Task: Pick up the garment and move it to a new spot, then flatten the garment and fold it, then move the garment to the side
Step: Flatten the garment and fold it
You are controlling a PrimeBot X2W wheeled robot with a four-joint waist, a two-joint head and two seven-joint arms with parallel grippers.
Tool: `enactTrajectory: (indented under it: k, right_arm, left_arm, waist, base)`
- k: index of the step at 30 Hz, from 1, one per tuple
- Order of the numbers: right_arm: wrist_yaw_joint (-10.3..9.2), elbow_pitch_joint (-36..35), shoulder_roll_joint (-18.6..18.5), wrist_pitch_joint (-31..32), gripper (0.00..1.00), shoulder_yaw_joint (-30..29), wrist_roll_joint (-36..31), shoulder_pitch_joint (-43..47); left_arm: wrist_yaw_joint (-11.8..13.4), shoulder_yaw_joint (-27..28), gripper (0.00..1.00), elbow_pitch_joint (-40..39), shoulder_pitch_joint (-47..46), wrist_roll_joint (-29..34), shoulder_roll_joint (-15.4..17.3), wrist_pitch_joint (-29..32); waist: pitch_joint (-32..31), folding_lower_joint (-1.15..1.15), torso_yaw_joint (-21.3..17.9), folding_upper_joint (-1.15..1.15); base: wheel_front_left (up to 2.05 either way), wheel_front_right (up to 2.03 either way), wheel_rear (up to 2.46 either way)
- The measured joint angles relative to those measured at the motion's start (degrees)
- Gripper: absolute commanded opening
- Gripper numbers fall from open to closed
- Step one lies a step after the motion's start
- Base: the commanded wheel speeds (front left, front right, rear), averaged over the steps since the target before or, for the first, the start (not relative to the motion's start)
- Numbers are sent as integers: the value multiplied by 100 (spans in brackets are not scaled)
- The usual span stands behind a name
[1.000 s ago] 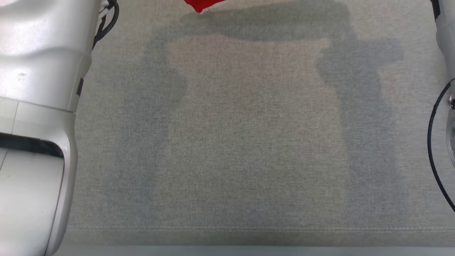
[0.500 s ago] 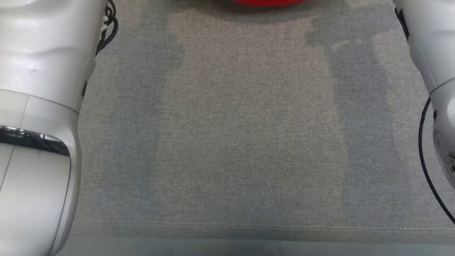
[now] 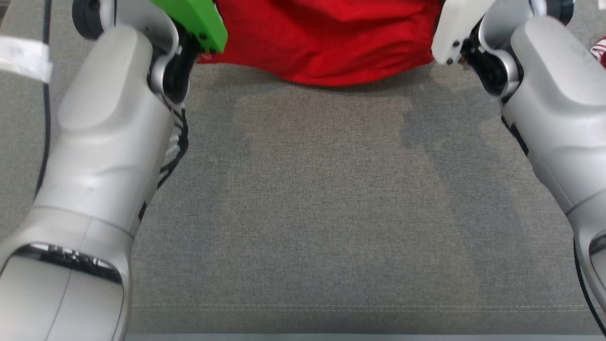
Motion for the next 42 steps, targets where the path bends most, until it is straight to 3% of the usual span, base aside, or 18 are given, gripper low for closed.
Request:
enactTrajectory:
  k: [5, 11, 16, 22, 34, 42]
  right_arm:
    - [0, -951, -524, -60, 0, 546, 892, 1094]
    - [-2, -1906, -1128, -347, 0, 966, 1507, 2185]
    - [-3, -2592, -1545, -645, 0, 1317, 1728, 2943]
    - [-3, -3332, -2068, -1058, 0, 1815, 1688, 3718]
    - [-3, -3760, -2336, -1746, 0, 2008, 1394, 5209]
    - [-3, -4111, -2494, -1641, 0, 1820, 1134, 5965]
  left_arm:
    - [-4, -242, 0, -1225, 1571, -471, 427, -180]
    - [-7, -409, 0, -2508, 3307, -658, 983, -548]
    - [108, -454, 0, -3297, 4486, -694, 1373, -756]
    - [248, -608, 0, -3963, 5551, -541, 1608, -924]
    - [698, -566, 0, -4726, 7098, -235, 1807, -1042]
    - [946, -628, 0, -5283, 7755, -132, 2087, -1036]
  waist:
    - [-334, -1, -62, 0]
    - [-687, -1, -126, 0]
    - [-975, -1, -186, 0]
    - [-1279, -1, -251, 0]
    - [-1804, -1, -344, 0]
    - [-1942, -1, -444, 0]
  base:
    - [0, 0, 0]
    - [0, 0, 0]
    - [0, 0, 0]
    - [0, 0, 0]
    - [0, 0, 0]
    - [0, 0, 0]
